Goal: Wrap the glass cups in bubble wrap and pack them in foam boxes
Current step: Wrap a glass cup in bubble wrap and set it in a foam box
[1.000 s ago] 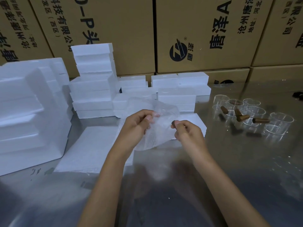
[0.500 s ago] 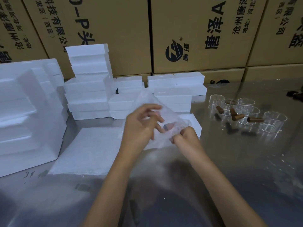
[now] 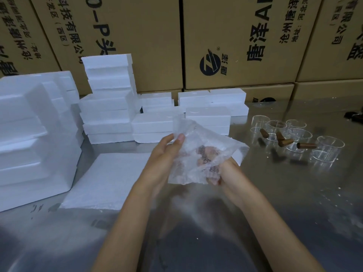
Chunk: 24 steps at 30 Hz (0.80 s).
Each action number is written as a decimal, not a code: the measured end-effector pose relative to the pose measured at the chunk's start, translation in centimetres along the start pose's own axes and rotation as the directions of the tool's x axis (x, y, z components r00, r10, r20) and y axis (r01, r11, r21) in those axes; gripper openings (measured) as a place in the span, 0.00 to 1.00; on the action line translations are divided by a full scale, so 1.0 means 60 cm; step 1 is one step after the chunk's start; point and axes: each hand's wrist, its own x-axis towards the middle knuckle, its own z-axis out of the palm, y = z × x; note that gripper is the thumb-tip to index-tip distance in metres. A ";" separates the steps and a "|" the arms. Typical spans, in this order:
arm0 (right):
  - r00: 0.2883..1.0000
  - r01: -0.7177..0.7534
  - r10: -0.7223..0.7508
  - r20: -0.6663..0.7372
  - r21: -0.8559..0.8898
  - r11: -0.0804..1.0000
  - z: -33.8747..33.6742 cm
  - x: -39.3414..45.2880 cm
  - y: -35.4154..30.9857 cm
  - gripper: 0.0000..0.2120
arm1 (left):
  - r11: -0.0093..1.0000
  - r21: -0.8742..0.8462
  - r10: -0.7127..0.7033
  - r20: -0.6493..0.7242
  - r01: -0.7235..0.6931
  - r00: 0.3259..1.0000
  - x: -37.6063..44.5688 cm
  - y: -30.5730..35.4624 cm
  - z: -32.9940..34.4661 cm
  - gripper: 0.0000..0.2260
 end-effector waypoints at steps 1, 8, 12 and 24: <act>0.998 0.039 -0.043 0.054 0.062 0.997 0.002 -0.006 0.003 0.14 | 0.999 -0.046 -0.015 0.048 0.017 0.999 0.000 -0.001 0.006 0.31; 0.972 0.121 -0.138 0.193 0.097 0.988 0.014 -0.018 0.004 0.19 | 0.965 -0.251 -0.024 0.200 0.075 0.980 -0.004 -0.002 0.011 0.31; 0.980 0.117 -0.092 0.179 -0.133 0.984 0.009 -0.018 0.005 0.27 | 0.970 -0.243 0.020 0.152 0.017 0.988 -0.012 0.008 0.005 0.23; 0.971 0.219 -0.190 -0.143 0.235 0.947 -0.060 0.000 -0.029 0.16 | 0.903 -0.429 -0.018 0.012 0.021 1.000 -0.006 0.015 -0.003 0.26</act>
